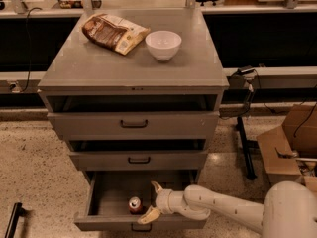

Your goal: Pick coke can from bottom drawer and place on counter

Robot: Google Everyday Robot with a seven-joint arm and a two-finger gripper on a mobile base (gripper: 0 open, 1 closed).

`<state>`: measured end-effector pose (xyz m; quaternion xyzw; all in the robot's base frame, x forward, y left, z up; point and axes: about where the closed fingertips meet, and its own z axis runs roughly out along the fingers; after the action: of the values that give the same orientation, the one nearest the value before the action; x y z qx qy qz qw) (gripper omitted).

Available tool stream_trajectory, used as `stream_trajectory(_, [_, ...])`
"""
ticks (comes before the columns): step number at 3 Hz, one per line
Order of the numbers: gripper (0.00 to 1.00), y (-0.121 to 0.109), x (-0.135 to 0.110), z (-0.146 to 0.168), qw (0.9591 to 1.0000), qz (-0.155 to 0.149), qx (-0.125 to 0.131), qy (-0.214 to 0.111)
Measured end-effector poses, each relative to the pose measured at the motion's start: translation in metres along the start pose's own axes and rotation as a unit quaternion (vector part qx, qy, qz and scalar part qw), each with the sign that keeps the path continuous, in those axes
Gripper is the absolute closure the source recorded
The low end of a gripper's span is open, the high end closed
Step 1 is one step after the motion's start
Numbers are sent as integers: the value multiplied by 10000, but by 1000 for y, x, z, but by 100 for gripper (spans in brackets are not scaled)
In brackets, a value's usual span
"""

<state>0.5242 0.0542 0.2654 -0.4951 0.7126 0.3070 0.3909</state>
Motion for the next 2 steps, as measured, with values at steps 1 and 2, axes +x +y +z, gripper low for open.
stream_trajectory(1, [0,-11,19,16,9999,-93,56,-50])
stream_trajectory(2, [0,-19,28,34,9998,-168,34,-49])
